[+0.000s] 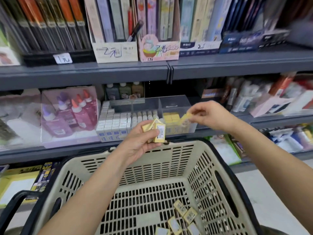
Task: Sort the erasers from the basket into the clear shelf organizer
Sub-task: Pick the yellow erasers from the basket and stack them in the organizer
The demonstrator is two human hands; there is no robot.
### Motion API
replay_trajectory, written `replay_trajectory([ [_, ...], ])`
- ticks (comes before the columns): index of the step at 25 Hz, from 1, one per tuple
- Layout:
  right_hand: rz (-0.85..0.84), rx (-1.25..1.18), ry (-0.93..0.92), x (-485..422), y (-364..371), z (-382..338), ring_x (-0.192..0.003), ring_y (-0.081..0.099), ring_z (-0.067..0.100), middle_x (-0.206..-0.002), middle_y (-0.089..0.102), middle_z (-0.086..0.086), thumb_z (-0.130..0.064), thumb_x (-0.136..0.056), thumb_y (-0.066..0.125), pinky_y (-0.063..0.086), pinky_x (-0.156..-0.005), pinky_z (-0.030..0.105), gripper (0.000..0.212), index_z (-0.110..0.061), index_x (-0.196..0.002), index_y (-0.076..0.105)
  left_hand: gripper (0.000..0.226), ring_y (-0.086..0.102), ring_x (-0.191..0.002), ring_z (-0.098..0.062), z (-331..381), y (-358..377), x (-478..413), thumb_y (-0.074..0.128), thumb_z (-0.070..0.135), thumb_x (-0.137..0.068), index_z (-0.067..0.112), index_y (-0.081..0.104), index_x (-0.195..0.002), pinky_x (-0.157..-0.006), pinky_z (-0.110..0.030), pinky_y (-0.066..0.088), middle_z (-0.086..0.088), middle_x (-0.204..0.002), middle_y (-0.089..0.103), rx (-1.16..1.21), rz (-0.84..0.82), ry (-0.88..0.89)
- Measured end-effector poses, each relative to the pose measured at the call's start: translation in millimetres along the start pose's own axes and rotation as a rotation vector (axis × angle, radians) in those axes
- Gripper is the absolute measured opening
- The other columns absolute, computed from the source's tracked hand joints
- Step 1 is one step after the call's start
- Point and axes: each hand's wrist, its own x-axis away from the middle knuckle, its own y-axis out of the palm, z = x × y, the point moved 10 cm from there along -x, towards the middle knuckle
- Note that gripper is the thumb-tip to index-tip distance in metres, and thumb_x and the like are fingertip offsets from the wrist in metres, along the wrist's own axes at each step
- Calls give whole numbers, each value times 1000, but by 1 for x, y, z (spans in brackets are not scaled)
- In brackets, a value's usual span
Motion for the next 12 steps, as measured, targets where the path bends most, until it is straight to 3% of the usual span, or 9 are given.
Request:
replay_trajectory([
  [2,105,231,-15,-18,-17,2,-81,66,16,-80,68,-5,-23,-83,66,51,-74,29,7,-26,-89,69,36,71,-72,-20,2,-5,-5,64,-3,-78,19,53,-104,-51,-25,55,-13,-98,66,12,50,4],
  [5,118,528,10,-38,-8,11,-96,62,24,-99,70,-2,-26,-88,56,47,-69,32,18,-30,-102,67,36,71,-73,-21,-7,-7,-7,63,-4,-78,18,53,-105,-53,-26,56,-15,-100,65,-14,50,-24],
  [12,-174,511,101,-61,43,40,-105,58,22,-115,66,-4,-25,-93,52,48,-80,33,23,-30,-108,68,48,70,-73,-20,-15,-12,-6,68,-1,-70,17,52,-111,-53,-25,56,-16,-104,63,-77,28,-59],
])
